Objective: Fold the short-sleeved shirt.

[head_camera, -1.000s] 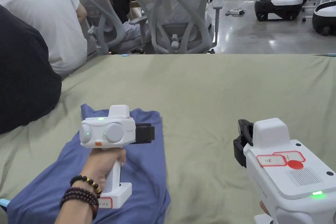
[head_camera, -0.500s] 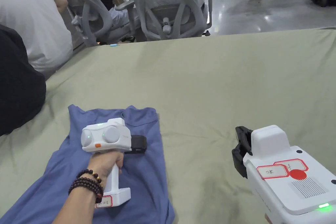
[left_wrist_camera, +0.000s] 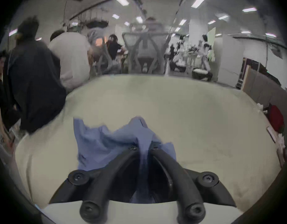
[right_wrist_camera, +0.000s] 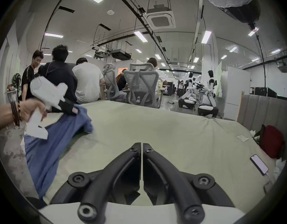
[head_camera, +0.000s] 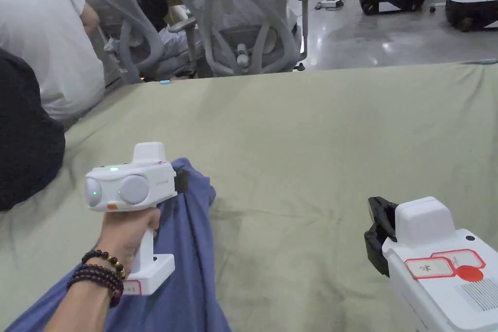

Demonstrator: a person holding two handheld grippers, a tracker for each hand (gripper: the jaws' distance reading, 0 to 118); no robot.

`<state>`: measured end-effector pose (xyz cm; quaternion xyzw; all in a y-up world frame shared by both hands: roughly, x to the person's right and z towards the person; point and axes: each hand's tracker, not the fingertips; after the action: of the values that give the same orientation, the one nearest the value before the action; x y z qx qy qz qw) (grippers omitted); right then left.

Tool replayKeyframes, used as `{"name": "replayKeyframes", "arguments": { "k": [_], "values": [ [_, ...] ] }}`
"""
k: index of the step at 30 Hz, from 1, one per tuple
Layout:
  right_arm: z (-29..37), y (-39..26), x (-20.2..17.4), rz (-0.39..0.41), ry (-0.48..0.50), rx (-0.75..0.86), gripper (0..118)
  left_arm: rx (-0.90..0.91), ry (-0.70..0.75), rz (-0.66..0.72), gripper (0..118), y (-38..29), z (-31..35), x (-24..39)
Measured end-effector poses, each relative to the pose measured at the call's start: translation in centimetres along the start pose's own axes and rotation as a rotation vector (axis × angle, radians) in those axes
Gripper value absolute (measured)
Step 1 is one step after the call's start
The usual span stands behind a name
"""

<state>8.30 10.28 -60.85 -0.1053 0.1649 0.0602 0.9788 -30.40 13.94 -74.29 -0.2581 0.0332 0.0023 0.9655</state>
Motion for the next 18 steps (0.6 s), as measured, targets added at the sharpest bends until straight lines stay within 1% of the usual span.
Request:
{"name": "replayKeyframes", "arguments": {
  "k": [2,5,9,12,15,18],
  "values": [
    [1.2,0.3,1.1,0.002,-0.028,0.012,3,0.074,-0.053,-0.024,6,3.0,2.8,1.8],
    [3.1,0.7,2.7,0.001,-0.062,0.029,3,0.193,-0.168,-0.067,6,7.2,7.3,6.7],
    [7.1,1.3,5.5,-0.017,-0.182,0.072,3,0.281,-0.392,-0.233,6,10.4,11.2,16.1],
    [10.4,1.6,8.4,-0.025,-0.258,0.091,3,0.254,-0.617,-0.295,6,10.5,12.0,23.8],
    [13.8,1.5,11.4,-0.028,-0.357,0.099,3,0.224,-0.835,-0.366,6,8.5,12.0,32.3],
    [16.9,0.7,14.4,-0.049,-0.484,0.114,3,0.148,-0.955,-0.349,6,4.9,10.7,40.3]
  ]
}}
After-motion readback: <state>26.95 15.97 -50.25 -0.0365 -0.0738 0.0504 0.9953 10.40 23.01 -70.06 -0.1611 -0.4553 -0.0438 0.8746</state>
